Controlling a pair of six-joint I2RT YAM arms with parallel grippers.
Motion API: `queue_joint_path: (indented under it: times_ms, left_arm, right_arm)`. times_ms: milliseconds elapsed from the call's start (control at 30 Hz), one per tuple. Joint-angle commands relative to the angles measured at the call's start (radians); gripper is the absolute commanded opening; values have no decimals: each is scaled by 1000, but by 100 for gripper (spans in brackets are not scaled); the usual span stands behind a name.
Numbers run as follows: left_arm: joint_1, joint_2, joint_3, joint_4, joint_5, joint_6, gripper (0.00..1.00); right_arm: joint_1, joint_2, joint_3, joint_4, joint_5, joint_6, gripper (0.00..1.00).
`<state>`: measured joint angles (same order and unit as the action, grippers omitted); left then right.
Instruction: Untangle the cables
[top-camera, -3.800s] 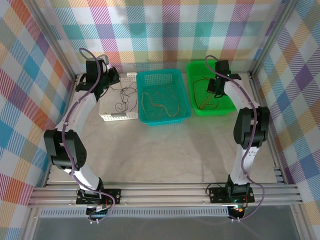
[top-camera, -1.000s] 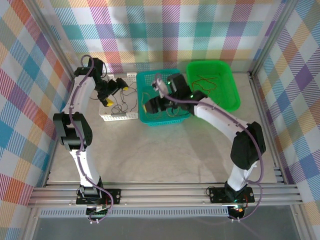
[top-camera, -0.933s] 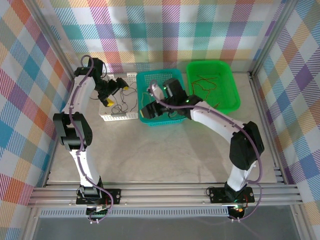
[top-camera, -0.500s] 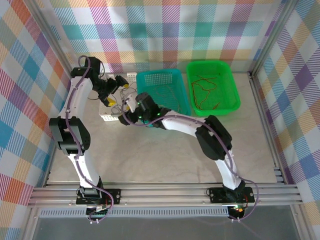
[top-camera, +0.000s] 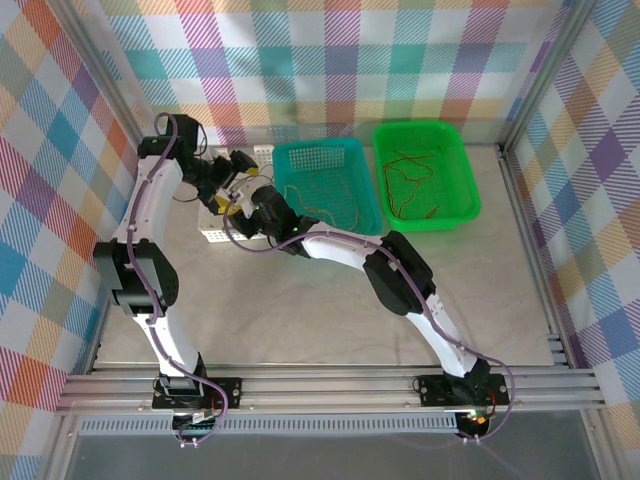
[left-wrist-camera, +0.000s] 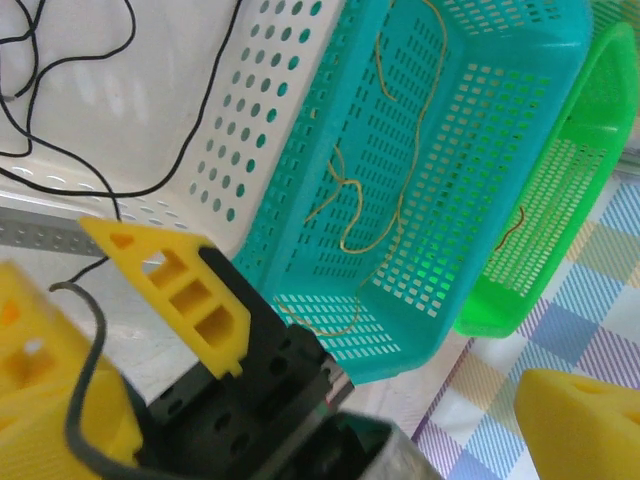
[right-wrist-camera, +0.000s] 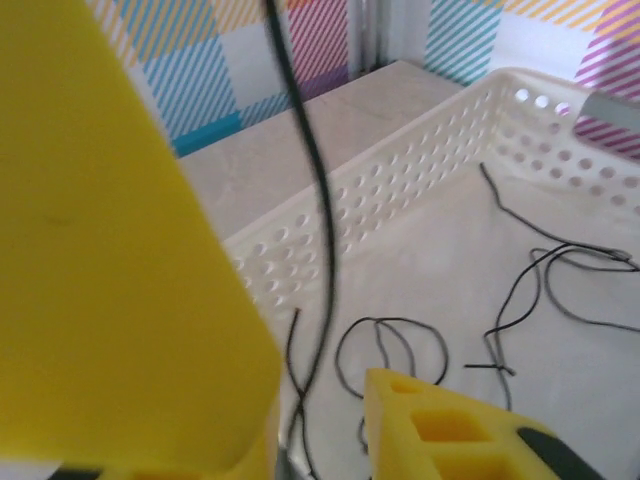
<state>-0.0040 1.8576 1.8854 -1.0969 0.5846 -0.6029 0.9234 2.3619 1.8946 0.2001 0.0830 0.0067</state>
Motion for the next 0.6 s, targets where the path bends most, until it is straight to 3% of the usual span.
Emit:
queue_joint_path:
  times_ms: [0, 200, 567]
  left_arm:
    - [10, -70, -1, -9, 32, -15, 100]
    - [20, -127, -5, 10, 57, -47, 100]
    - [93, -283, -9, 42, 62, -130, 100]
  right_arm:
    - [0, 26, 33, -8, 67, -21, 20]
    - [-12, 28, 19, -12, 67, 13, 0]
    - [-34, 163, 273, -300, 93, 64, 0]
